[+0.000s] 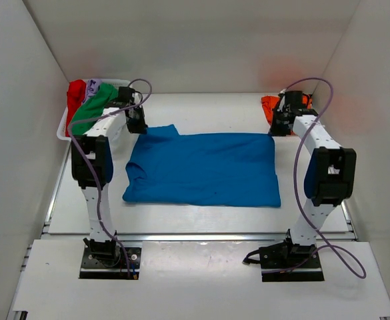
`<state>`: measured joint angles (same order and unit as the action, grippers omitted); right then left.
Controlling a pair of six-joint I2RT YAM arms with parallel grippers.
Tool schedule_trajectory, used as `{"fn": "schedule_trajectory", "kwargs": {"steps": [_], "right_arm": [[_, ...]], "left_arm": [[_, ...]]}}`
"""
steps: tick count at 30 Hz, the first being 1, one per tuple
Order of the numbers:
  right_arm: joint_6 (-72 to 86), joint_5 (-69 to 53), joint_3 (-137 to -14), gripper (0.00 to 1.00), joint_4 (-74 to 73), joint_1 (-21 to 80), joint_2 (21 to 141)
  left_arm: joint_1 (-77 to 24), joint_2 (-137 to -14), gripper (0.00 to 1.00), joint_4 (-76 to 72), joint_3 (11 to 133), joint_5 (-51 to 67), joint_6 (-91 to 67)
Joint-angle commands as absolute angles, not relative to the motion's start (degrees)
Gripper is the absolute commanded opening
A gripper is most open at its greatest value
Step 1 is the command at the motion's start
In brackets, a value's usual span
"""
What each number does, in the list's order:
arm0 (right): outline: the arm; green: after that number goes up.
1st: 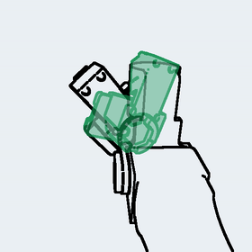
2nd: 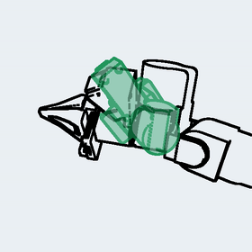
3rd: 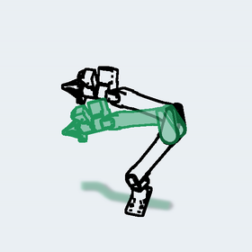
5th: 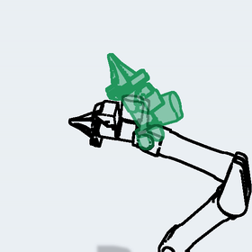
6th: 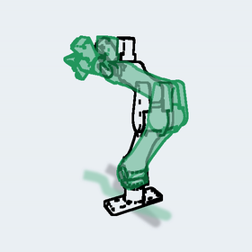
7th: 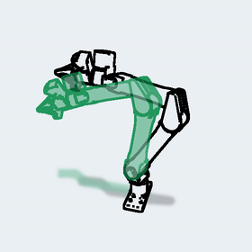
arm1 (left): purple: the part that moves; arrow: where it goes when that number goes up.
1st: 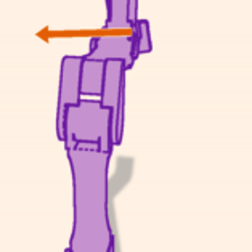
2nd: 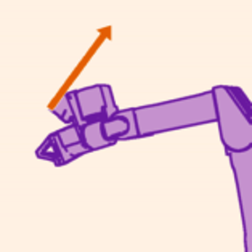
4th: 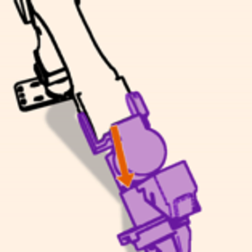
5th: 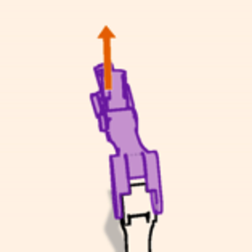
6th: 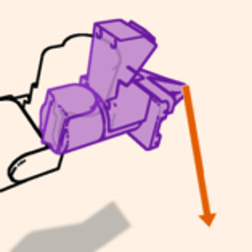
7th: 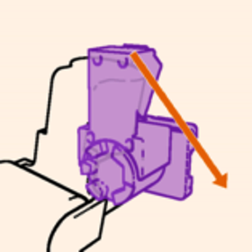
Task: Fold and stack the t-shirts
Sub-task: Fold the other side of the tshirt into a rectangle
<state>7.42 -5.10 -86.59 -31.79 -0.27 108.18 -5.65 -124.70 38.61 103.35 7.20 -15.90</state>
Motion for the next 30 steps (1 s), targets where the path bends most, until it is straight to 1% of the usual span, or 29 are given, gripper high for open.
{"fn": "schedule_trajectory", "kwargs": {"steps": [1, 6, 13, 23, 30], "right_arm": [[7.1, -9.0, -81.3, 0.0, -26.9, -2.6, 103.6], [6.6, -12.6, -73.0, 0.0, -24.4, -3.5, 98.5], [6.4, -14.5, -63.9, 0.0, -21.2, -3.4, 93.0], [5.5, -14.6, -53.5, 0.0, -18.2, -4.9, 85.5], [4.4, -13.9, -51.4, 0.0, -18.5, -5.1, 82.5]], "left_arm": [[-5.0, -114.7, 0.0, 35.7, 95.1, 9.4, -14.5], [-4.9, -106.1, 0.0, 31.9, 81.0, 9.8, -14.6], [-4.5, -97.1, 0.0, 28.4, 68.3, 10.1, -15.1], [-2.9, -88.7, 0.0, 27.7, 60.1, 10.0, -14.9], [-3.3, -83.9, 0.0, 27.5, 55.4, 9.9, -15.5]]}}
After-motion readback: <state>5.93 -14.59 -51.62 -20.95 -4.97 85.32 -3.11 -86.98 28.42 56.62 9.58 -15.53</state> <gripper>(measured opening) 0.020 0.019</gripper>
